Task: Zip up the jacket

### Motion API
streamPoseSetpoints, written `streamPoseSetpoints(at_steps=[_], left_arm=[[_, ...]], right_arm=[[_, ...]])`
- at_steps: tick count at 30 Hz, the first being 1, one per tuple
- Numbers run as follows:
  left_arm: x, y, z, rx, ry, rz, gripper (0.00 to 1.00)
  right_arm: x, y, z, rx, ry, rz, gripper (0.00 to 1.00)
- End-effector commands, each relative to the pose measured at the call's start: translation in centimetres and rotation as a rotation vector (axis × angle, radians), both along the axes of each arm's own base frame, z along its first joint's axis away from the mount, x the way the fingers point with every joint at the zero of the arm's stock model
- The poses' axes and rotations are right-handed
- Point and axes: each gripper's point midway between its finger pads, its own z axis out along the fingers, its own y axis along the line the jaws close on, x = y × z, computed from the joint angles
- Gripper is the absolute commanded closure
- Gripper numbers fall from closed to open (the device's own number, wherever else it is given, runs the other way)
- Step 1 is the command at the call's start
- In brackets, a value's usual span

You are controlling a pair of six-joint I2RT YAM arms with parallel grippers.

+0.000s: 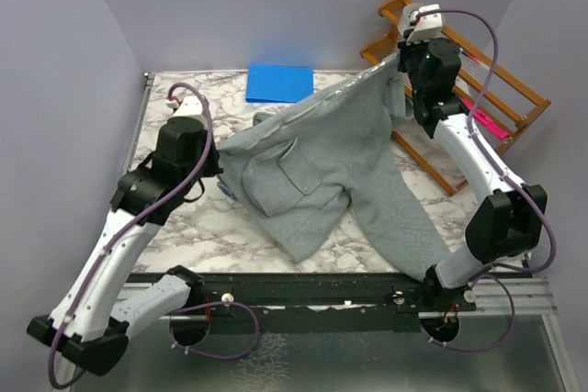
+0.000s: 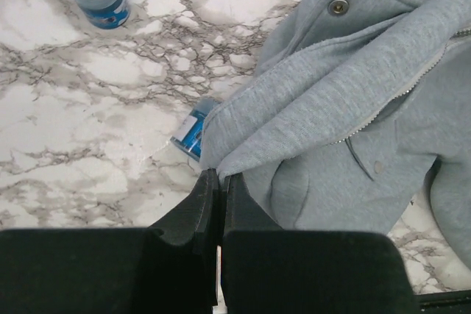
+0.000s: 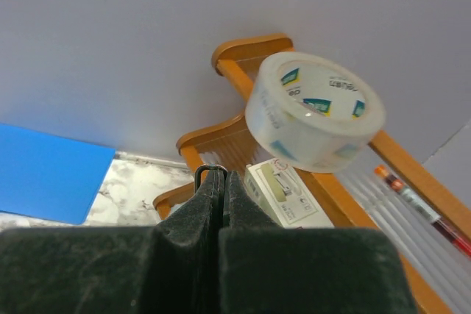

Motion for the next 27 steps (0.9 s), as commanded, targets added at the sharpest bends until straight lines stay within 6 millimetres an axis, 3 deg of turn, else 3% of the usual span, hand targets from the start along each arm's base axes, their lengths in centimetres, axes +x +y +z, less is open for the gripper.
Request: streamPoseSetpoints(at_steps=[1,3,4,8,11,12,15,19,20,21,22,23,27], left_arm=[[3.2,-3.2,1.1,-0.042,-0.064,-0.112,1.00],[3.0,-5.4,-0.6,-0.119,-0.031,-0.188,1.00],[2.6,-6.5,-2.7,-0.156,0.012,-0.229,1.00],[-0.3,-11.5,-8.9,-0.378,0.169,-0.432,1.00],[-1.9,-12.8,-12.2,-0.448,0.256,-0.492,0.99],[-1.9,-12.6,-12.5,-0.439,0.257,-0.485,0.92],[-1.4,-11.0,-11.9,-0.366,0.217,-0.417,0.59],[0.4,-8.1,-9.2,-0.237,0.135,-0.294,0.31],[0.8,-7.5,-8.5,-0.211,0.119,-0.273,0.17],[1.2,-7.1,-7.6,-0.189,0.095,-0.254,0.09],[1.6,-6.7,-6.6,-0.173,0.071,-0.239,0.03],[2.0,-6.2,-5.7,-0.156,0.044,-0.217,0.01],[3.2,-4.5,-2.7,-0.108,-0.061,-0.146,0.01]], right_arm=[[-2.6,-2.1,5.0,0.065,-0.049,-0.043,1.00],[-3.6,-0.7,2.8,0.111,0.020,0.033,1.00],[-4.3,0.0,1.5,0.138,0.050,0.075,0.99],[-7.6,2.8,-5.8,0.300,0.213,0.209,0.99],[-9.7,3.6,-11.2,0.351,0.337,0.244,0.89],[-10.3,3.5,-12.5,0.349,0.363,0.239,0.83],[-11.7,2.2,-13.5,0.334,0.376,0.182,0.64],[-13.3,1.3,-13.0,0.319,0.404,0.147,0.50],[-13.9,1.4,-12.9,0.322,0.428,0.152,0.48],[-14.5,1.5,-12.9,0.327,0.451,0.157,0.38],[-15.1,1.5,-12.8,0.332,0.467,0.160,0.26],[-15.7,1.5,-12.8,0.339,0.478,0.161,0.22],[-18.2,0.8,-12.5,0.374,0.491,0.130,0.17]])
